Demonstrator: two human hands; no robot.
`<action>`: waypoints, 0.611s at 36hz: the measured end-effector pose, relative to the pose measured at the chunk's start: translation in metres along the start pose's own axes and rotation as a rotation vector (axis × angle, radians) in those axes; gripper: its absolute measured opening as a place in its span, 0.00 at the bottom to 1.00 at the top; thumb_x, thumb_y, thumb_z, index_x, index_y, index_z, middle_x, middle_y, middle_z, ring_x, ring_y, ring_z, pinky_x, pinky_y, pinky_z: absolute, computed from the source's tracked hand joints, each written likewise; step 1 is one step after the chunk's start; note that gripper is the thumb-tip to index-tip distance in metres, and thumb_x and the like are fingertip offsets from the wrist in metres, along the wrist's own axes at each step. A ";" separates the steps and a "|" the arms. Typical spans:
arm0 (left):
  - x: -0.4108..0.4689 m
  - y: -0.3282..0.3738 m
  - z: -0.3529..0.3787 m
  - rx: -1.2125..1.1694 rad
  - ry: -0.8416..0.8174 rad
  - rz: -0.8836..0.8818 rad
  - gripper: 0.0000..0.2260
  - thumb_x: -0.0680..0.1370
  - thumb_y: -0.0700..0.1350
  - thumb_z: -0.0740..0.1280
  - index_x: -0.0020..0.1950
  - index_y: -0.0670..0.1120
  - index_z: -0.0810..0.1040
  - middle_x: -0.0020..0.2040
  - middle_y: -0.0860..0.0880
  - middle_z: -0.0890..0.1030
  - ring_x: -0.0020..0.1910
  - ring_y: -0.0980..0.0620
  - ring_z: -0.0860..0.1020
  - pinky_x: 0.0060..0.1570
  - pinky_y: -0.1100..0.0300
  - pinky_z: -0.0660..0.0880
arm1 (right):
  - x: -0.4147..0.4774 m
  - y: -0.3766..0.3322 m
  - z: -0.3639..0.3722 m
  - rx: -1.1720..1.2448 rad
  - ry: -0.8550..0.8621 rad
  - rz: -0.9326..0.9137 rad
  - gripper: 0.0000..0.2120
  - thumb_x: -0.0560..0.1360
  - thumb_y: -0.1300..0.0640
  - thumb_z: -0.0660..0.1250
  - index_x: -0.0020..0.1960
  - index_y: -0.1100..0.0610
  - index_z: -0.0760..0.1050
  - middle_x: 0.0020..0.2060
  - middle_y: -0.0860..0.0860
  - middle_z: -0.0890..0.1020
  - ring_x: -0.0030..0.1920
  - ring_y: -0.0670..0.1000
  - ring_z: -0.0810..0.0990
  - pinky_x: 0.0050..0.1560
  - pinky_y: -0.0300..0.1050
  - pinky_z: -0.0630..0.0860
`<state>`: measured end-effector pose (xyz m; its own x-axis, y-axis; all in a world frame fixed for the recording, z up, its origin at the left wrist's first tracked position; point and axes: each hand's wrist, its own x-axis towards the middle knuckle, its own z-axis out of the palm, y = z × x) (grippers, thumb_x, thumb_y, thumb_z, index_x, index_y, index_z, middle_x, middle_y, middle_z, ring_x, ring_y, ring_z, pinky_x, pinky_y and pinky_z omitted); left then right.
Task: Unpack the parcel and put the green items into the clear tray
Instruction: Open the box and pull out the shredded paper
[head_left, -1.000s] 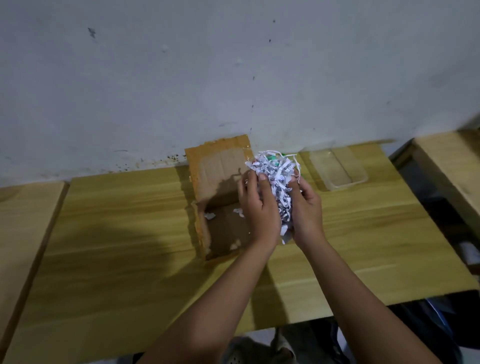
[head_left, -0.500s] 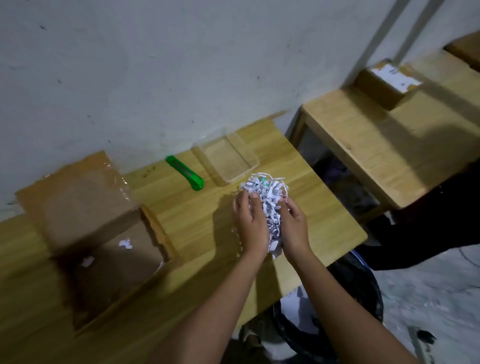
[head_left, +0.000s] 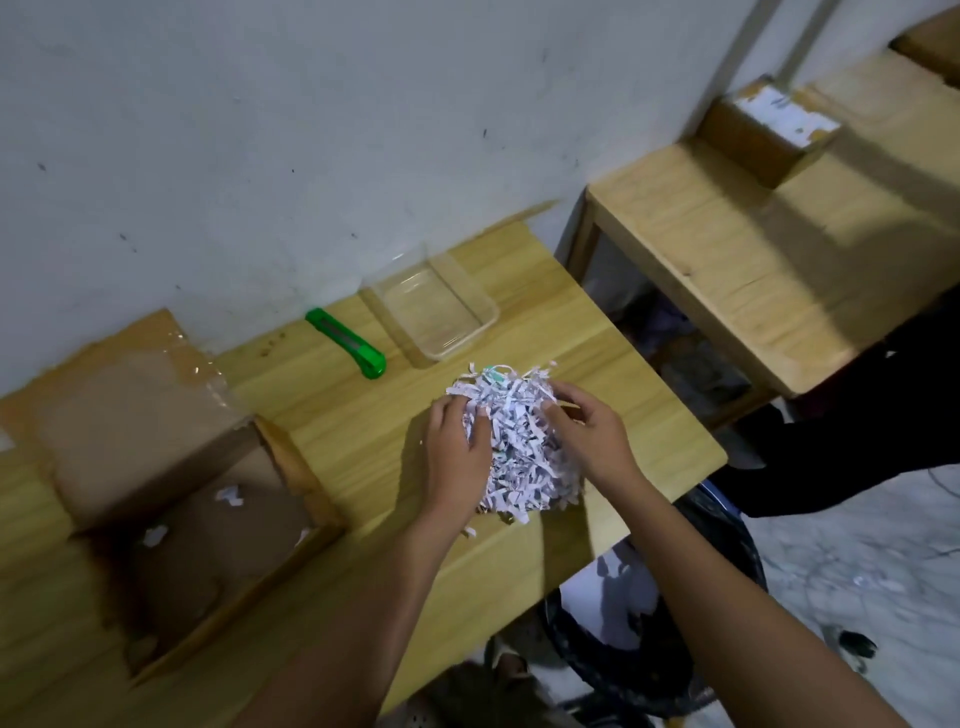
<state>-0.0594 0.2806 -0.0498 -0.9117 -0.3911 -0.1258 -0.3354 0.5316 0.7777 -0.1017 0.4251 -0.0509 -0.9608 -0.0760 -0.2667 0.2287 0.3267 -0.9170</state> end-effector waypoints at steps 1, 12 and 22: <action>-0.001 0.001 -0.003 0.011 -0.010 0.008 0.15 0.80 0.46 0.60 0.62 0.40 0.73 0.61 0.44 0.73 0.58 0.47 0.72 0.48 0.68 0.59 | -0.001 -0.003 -0.002 -0.027 0.006 -0.006 0.18 0.76 0.56 0.65 0.65 0.56 0.72 0.56 0.49 0.79 0.49 0.44 0.78 0.44 0.27 0.74; -0.010 0.012 -0.037 0.042 -0.032 0.068 0.13 0.78 0.47 0.61 0.61 0.46 0.75 0.62 0.50 0.74 0.48 0.57 0.73 0.57 0.60 0.68 | -0.020 -0.030 -0.014 -0.199 0.084 -0.086 0.18 0.76 0.50 0.64 0.62 0.58 0.75 0.58 0.53 0.80 0.55 0.50 0.78 0.53 0.45 0.74; -0.017 0.006 -0.044 0.087 -0.010 0.259 0.15 0.78 0.37 0.57 0.62 0.43 0.74 0.62 0.47 0.77 0.61 0.48 0.74 0.67 0.51 0.65 | -0.037 -0.046 -0.004 -0.318 0.084 -0.165 0.14 0.78 0.58 0.60 0.62 0.59 0.75 0.58 0.55 0.80 0.59 0.51 0.76 0.56 0.41 0.70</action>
<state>-0.0353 0.2576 -0.0157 -0.9718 -0.2267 0.0643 -0.1094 0.6756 0.7291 -0.0775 0.4169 0.0024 -0.9932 -0.0787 -0.0855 0.0222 0.5942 -0.8040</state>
